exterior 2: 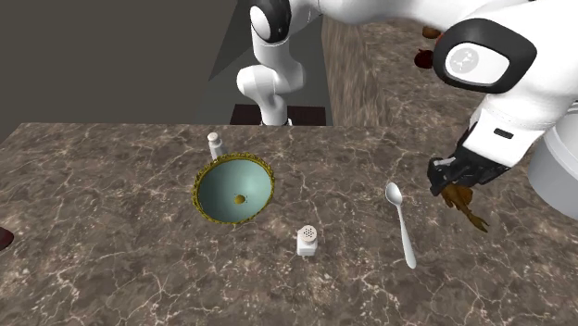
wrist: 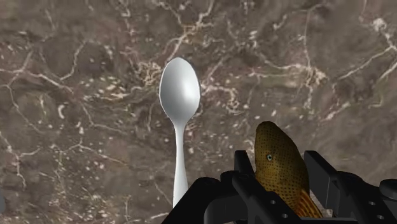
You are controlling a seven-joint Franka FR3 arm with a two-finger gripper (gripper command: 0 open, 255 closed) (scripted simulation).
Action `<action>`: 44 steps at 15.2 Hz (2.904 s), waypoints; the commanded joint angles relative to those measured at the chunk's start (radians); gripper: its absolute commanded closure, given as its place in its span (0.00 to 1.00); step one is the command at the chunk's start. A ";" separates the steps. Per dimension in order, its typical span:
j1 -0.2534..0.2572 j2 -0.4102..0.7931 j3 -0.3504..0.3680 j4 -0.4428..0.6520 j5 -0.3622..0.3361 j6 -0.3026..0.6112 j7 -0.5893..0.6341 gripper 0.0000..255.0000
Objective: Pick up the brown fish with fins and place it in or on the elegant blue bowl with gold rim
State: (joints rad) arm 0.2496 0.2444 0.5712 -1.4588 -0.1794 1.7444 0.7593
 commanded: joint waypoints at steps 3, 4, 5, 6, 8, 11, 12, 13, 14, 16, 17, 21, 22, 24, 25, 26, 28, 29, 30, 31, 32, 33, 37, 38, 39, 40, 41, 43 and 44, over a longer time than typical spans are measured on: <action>0.009 0.013 0.001 0.070 -0.006 -0.059 -0.002 1.00; 0.011 0.017 0.001 0.088 -0.008 -0.074 -0.002 1.00; 0.015 0.021 0.002 0.107 -0.010 -0.090 -0.002 1.00; 0.018 0.026 0.002 0.127 -0.013 -0.105 -0.002 1.00; 0.026 0.036 0.003 0.169 -0.019 -0.137 -0.001 1.00; 0.040 0.056 0.004 0.237 -0.030 -0.188 0.000 1.00; 0.046 0.064 0.004 0.261 -0.035 -0.206 0.000 1.00; 0.052 0.072 0.004 0.287 -0.040 -0.224 0.001 1.00; 0.058 0.081 0.004 0.313 -0.045 -0.242 0.001 1.00; 0.074 0.101 0.004 0.370 -0.057 -0.281 0.002 1.00; 0.075 0.103 0.004 0.377 -0.059 -0.286 0.003 1.00; -0.059 -0.068 -0.013 0.154 0.046 -0.206 -0.098 1.00; -0.085 -0.106 -0.022 0.109 0.070 -0.192 -0.126 1.00; -0.130 -0.176 -0.044 0.029 0.113 -0.169 -0.184 1.00; -0.149 -0.208 -0.057 -0.007 0.132 -0.160 -0.214 1.00; -0.167 -0.239 -0.071 -0.041 0.150 -0.152 -0.244 1.00; -0.196 -0.295 -0.102 -0.102 0.181 -0.139 -0.303 1.00; -0.209 -0.321 -0.118 -0.130 0.194 -0.135 -0.332 1.00; -0.221 -0.345 -0.135 -0.156 0.206 -0.130 -0.361 1.00; -0.231 -0.368 -0.153 -0.181 0.216 -0.127 -0.390 1.00; -0.242 -0.389 -0.170 -0.203 0.225 -0.124 -0.418 1.00; -0.252 -0.409 -0.187 -0.225 0.232 -0.122 -0.446 1.00; -0.288 -0.475 -0.257 -0.297 0.252 -0.116 -0.555 1.00; -0.296 -0.489 -0.274 -0.312 0.254 -0.115 -0.581 1.00; -0.304 -0.501 -0.292 -0.326 0.256 -0.115 -0.608 1.00; -0.313 -0.512 -0.309 -0.338 0.257 -0.114 -0.634 1.00; -0.321 -0.522 -0.326 -0.349 0.257 -0.114 -0.660 1.00; -0.338 -0.538 -0.361 -0.368 0.256 -0.114 -0.711 1.00; -0.346 -0.544 -0.378 -0.376 0.254 -0.114 -0.736 1.00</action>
State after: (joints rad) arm -0.0888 -0.2919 0.2099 -1.8289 0.0756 1.6335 0.0489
